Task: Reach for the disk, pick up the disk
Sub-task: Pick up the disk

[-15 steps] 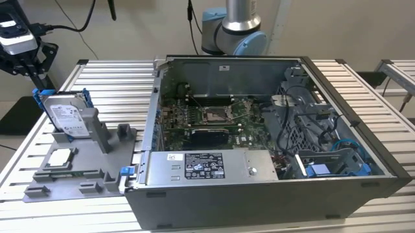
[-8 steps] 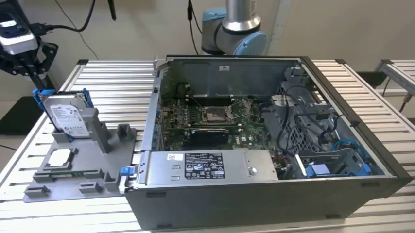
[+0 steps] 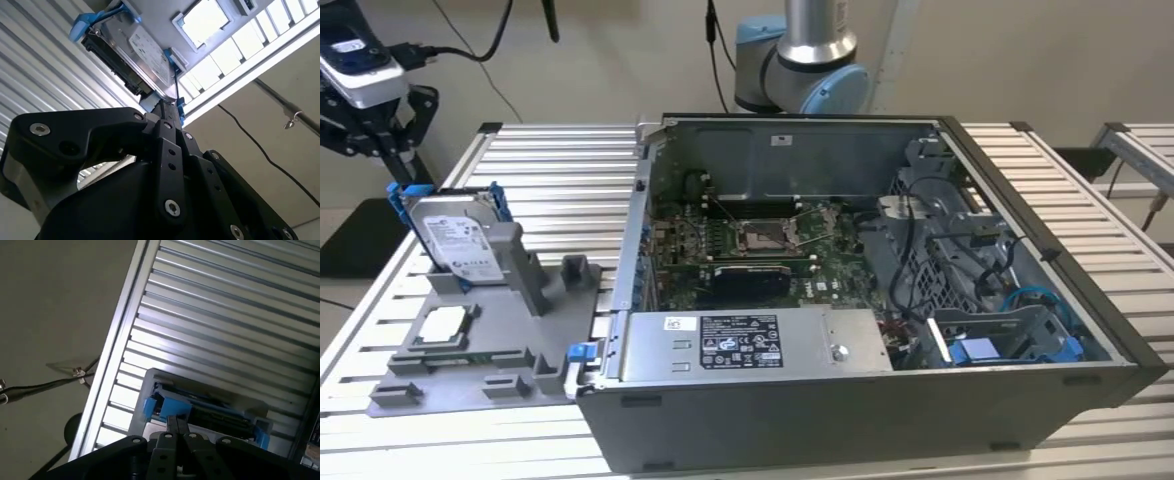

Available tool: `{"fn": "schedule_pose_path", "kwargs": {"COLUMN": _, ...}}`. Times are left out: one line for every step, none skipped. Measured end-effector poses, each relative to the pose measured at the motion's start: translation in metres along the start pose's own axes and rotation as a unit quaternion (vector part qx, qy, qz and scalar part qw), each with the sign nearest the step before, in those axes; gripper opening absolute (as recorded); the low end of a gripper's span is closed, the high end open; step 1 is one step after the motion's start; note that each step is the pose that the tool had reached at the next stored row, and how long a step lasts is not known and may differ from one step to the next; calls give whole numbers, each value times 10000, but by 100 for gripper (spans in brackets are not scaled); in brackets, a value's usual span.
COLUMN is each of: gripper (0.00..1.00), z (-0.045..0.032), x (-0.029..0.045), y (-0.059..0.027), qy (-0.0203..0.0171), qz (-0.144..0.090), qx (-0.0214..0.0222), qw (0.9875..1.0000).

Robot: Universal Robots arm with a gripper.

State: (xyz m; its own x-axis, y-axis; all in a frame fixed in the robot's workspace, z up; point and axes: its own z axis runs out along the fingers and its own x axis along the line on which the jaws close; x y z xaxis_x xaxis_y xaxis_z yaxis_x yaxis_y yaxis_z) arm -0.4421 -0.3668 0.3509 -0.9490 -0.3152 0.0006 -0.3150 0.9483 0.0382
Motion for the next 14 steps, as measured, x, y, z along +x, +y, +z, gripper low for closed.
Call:
{"fn": "schedule_pose_path", "kwargs": {"gripper": 0, "z": 0, "x": 0, "y": 0, "qy": 3, "qz": -84, "qx": 0, "qw": 10000}}
{"fn": "schedule_pose_path", "kwargs": {"gripper": 0, "z": 0, "x": 0, "y": -1, "qy": 7, "qz": -172, "qx": 0, "qw": 9999}}
{"fn": "schedule_pose_path", "kwargs": {"gripper": 0, "z": 0, "x": 0, "y": -1, "qy": 10, "qz": -256, "qx": 0, "qw": 9997}}
{"fn": "schedule_pose_path", "kwargs": {"gripper": 0, "z": 0, "x": 0, "y": -1, "qy": 13, "qz": -335, "qx": 0, "qw": 9994}}
{"fn": "schedule_pose_path", "kwargs": {"gripper": 0, "z": 0, "x": 0, "y": -1, "qy": 16, "qz": -422, "qx": 0, "qw": 9991}}
{"fn": "schedule_pose_path", "kwargs": {"gripper": 0, "z": 0, "x": 0, "y": 0, "qy": 19, "qz": -494, "qx": 0, "qw": 9988}}
{"fn": "schedule_pose_path", "kwargs": {"gripper": 0, "z": 0, "x": 0, "y": 0, "qy": 22, "qz": -571, "qx": 0, "qw": 9984}}
{"fn": "schedule_pose_path", "kwargs": {"gripper": 0, "z": 0, "x": 0, "y": 0, "qy": 25, "qz": -646, "qx": 0, "qw": 9979}}
{"fn": "schedule_pose_path", "kwargs": {"gripper": 0, "z": 0, "x": 0, "y": 0, "qy": 27, "qz": -724, "qx": 0, "qw": 9974}}
{"fn": "schedule_pose_path", "kwargs": {"gripper": 0, "z": 0, "x": 0, "y": 0, "qy": 30, "qz": -806, "qx": 0, "qw": 9967}}
{"fn": "schedule_pose_path", "kwargs": {"gripper": 0, "z": 0, "x": 0, "y": 0, "qy": 34, "qz": -887, "qx": 0, "qw": 9961}}
{"fn": "schedule_pose_path", "kwargs": {"gripper": 0, "z": 0, "x": 0, "y": -1, "qy": 37, "qz": -971, "qx": 0, "qw": 9953}}
{"fn": "schedule_pose_path", "kwargs": {"gripper": 0, "z": 0, "x": 0, "y": -1, "qy": 41, "qz": -1060, "qx": 1, "qw": 9944}}
{"fn": "schedule_pose_path", "kwargs": {"gripper": 0, "z": -1, "x": 0, "y": -1, "qy": 44, "qz": -1140, "qx": 2, "qw": 9935}}
